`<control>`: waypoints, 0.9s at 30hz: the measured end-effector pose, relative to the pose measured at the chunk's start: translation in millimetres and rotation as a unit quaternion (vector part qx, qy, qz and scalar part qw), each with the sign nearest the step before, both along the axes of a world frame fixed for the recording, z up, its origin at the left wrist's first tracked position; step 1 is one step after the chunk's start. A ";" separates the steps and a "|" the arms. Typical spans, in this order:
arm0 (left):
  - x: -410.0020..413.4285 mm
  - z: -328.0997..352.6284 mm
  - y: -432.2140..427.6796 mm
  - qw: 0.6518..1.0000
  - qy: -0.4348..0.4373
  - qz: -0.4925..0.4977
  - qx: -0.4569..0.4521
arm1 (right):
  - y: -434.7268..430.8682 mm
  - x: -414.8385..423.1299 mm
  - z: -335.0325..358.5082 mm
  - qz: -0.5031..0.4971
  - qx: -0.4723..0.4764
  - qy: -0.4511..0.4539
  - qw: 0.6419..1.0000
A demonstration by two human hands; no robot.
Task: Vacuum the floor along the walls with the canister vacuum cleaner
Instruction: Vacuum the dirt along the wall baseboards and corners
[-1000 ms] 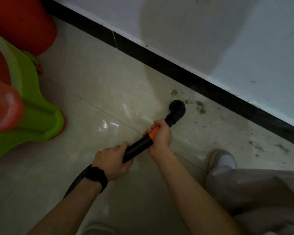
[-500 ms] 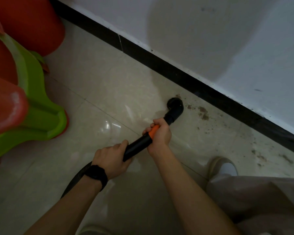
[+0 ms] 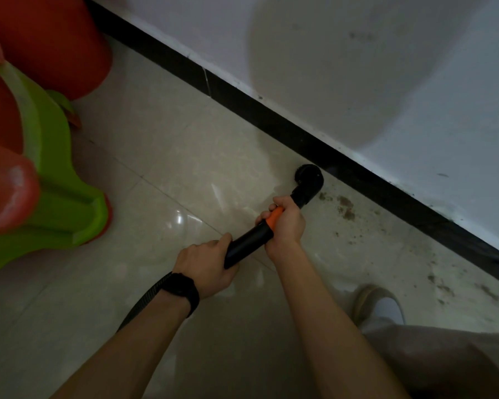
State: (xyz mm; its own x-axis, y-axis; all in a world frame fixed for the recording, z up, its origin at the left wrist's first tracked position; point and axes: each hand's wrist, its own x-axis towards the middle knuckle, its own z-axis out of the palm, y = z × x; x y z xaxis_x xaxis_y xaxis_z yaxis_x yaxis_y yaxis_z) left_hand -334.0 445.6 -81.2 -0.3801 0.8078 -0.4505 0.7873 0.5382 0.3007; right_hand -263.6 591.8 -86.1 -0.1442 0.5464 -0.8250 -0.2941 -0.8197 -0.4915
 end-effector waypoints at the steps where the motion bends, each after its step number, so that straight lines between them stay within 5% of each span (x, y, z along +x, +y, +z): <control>1: 0.3 -0.7 2.6 1.000 -0.002 0.003 0.001 | 2.9 -0.8 -0.8 0.001 0.001 0.000 1.000; 15: -38.3 1.7 -5.0 0.983 -0.073 0.169 0.022 | 5.6 -59.1 4.6 0.121 0.015 0.011 0.992; 27: -8.7 -9.4 -42.5 0.995 -0.083 -0.045 -0.015 | -51.3 16.5 0.4 -0.060 -0.021 -0.088 0.994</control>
State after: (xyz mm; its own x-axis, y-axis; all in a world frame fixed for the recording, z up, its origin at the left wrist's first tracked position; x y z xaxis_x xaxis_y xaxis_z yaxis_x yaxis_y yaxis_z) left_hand -342.7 403.1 -90.5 -0.2253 0.8203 -0.5257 0.7737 0.4786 0.4153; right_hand -247.1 540.5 -85.7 0.0682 0.5158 -0.8540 -0.3030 -0.8048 -0.5104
